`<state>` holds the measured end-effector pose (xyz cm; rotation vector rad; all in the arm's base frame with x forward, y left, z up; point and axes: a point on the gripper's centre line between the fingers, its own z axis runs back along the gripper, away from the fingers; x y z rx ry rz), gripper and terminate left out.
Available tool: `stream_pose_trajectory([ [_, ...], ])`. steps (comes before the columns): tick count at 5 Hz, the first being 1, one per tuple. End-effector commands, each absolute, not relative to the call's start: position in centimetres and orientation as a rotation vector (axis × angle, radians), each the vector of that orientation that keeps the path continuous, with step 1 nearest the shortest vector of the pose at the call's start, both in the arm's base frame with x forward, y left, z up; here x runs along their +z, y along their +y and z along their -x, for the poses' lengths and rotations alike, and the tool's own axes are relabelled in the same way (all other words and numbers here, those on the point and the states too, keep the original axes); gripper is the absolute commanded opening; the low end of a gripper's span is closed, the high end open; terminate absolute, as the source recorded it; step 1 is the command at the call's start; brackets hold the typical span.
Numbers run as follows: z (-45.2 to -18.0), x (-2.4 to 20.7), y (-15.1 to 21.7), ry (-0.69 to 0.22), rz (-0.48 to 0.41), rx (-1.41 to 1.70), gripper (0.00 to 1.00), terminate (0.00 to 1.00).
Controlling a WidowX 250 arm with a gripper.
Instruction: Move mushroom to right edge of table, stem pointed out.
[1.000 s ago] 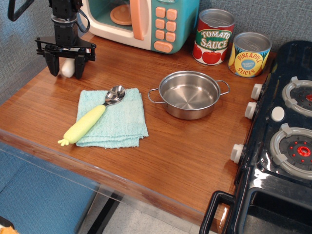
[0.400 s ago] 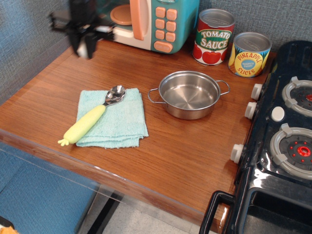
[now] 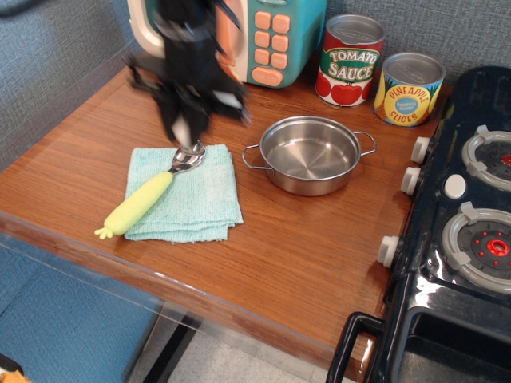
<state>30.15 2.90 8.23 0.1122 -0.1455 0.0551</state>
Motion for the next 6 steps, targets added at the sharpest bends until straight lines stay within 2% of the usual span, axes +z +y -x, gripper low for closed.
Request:
stream_pose_trajectory([
  [1, -26.9, 6.7, -5.6, -0.185, -0.137, -0.098, 0.0, 0.0],
  [2, -26.3, 6.0, -8.1, -0.184, -0.139, -0.132, 0.0, 0.0],
  [5, -25.4, 6.9, -7.4, -0.18, -0.103, 0.089, 0.0, 0.0],
  [6, -25.0, 7.2, -7.1, -0.171, -0.099, 0.153, 1.0, 0.0],
])
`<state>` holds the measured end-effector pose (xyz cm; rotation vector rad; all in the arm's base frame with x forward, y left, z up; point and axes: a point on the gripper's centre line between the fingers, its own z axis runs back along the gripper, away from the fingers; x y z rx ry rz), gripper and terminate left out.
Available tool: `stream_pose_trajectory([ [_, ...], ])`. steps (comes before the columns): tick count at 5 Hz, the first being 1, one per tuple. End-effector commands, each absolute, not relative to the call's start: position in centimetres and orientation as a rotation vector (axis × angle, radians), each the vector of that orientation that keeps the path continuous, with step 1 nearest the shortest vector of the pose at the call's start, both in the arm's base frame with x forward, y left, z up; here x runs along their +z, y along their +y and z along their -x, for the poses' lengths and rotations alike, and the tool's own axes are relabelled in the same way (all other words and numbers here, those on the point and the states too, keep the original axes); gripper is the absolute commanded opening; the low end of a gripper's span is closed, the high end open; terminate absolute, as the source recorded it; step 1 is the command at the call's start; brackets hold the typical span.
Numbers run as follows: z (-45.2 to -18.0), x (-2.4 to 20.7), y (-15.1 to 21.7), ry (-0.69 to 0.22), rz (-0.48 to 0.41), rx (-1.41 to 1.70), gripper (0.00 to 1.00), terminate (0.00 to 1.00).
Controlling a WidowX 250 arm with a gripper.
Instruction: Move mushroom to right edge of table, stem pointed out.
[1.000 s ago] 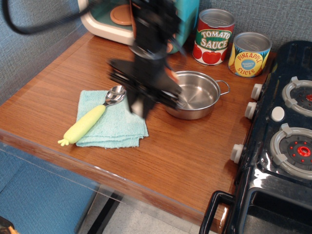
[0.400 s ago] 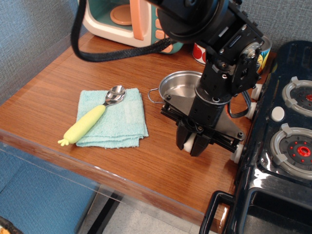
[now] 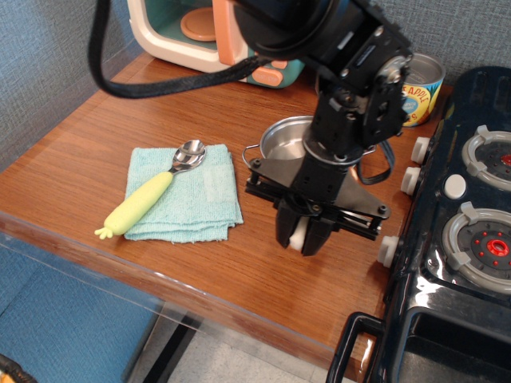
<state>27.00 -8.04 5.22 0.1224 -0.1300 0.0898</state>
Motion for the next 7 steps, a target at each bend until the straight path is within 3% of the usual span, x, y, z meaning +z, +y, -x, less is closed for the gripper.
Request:
stream_pose_trajectory([
  [1, -25.0, 7.5, -6.7, -0.158, -0.09, 0.176, 1.0, 0.0],
  [3, -25.0, 7.8, -6.4, -0.143, -0.096, 0.175, 1.0, 0.0],
  [5, -24.3, 9.9, -6.0, -0.169, -0.056, 0.2, 1.0, 0.0],
  [7, -24.4, 10.1, -5.8, -0.139, -0.071, 0.193, 1.0, 0.0],
])
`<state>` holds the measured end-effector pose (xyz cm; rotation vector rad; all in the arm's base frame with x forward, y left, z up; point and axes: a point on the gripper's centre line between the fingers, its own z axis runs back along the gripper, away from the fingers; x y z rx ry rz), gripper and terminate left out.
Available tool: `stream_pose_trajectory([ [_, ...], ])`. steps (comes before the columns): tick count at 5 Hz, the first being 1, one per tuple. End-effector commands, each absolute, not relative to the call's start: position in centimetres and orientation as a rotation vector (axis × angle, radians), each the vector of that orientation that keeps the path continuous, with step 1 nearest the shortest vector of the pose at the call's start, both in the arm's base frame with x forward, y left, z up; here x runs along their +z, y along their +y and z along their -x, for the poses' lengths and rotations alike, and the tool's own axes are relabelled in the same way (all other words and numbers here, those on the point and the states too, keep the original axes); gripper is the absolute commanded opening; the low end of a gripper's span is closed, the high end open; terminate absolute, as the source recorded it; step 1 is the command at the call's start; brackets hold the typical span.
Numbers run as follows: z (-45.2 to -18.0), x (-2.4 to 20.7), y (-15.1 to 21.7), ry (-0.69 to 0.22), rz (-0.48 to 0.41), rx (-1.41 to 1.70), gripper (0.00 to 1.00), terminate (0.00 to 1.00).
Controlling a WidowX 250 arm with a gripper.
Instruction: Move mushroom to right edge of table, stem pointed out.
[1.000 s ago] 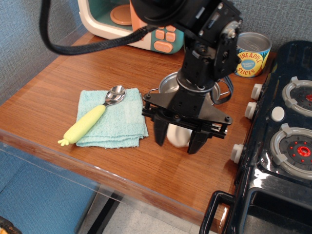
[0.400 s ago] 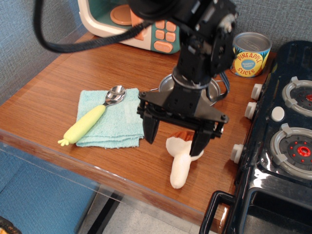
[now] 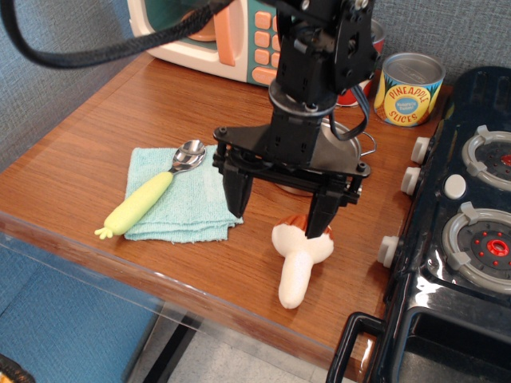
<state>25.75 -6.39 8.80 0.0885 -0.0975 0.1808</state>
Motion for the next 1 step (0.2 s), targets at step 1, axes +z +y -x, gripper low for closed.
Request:
stream_pose_trajectory([
  [1, -24.39, 10.11, -5.85, -0.139, -0.071, 0.193, 1.0, 1.0],
])
